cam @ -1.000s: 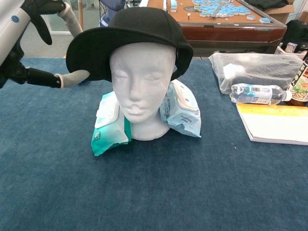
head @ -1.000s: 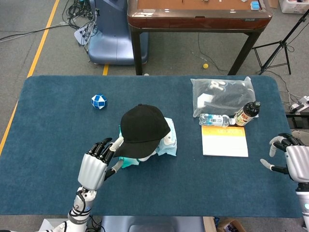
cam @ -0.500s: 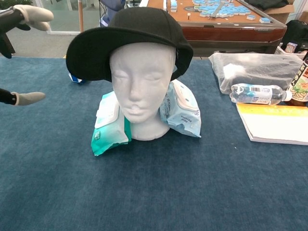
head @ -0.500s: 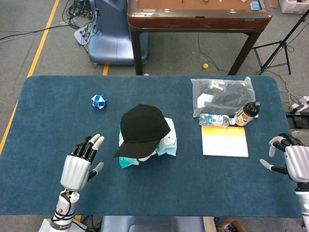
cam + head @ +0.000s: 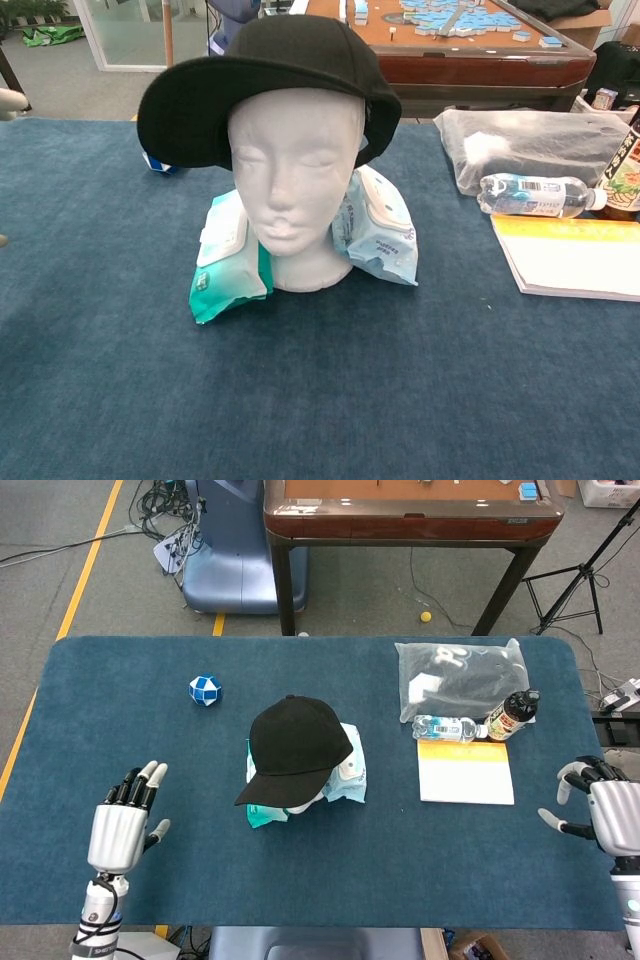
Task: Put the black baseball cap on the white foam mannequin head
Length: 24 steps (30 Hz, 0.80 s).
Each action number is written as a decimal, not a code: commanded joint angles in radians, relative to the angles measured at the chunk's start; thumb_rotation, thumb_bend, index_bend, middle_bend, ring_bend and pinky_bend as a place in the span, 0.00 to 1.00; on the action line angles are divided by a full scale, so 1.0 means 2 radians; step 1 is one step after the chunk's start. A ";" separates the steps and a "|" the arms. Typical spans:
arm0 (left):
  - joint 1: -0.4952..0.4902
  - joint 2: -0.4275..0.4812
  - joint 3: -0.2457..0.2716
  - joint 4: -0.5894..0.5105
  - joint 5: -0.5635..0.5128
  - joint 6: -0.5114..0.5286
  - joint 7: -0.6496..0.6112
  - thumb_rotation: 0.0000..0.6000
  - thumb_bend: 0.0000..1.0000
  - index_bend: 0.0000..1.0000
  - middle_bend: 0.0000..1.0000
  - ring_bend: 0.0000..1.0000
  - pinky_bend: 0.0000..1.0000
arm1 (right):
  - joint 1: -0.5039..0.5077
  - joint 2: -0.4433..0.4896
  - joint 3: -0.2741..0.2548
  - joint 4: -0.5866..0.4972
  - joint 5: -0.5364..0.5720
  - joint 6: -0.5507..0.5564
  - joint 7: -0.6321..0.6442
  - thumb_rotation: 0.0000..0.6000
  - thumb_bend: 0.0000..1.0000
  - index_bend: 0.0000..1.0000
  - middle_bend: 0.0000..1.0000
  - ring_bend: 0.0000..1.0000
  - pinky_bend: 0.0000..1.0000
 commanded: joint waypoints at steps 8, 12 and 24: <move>0.032 0.057 0.009 -0.002 -0.045 -0.024 -0.083 1.00 0.03 0.40 0.41 0.31 0.48 | 0.004 -0.011 0.003 0.006 0.013 -0.007 -0.023 1.00 0.00 0.66 0.44 0.24 0.32; 0.030 0.111 0.029 -0.035 -0.056 -0.070 -0.095 1.00 0.03 0.47 0.48 0.34 0.48 | 0.005 -0.017 0.003 0.008 0.018 -0.009 -0.036 1.00 0.00 0.66 0.44 0.24 0.32; 0.033 0.158 0.019 -0.033 -0.095 -0.109 -0.142 1.00 0.08 0.53 0.55 0.37 0.51 | 0.005 -0.033 0.009 0.015 0.038 -0.008 -0.075 1.00 0.00 0.66 0.44 0.24 0.32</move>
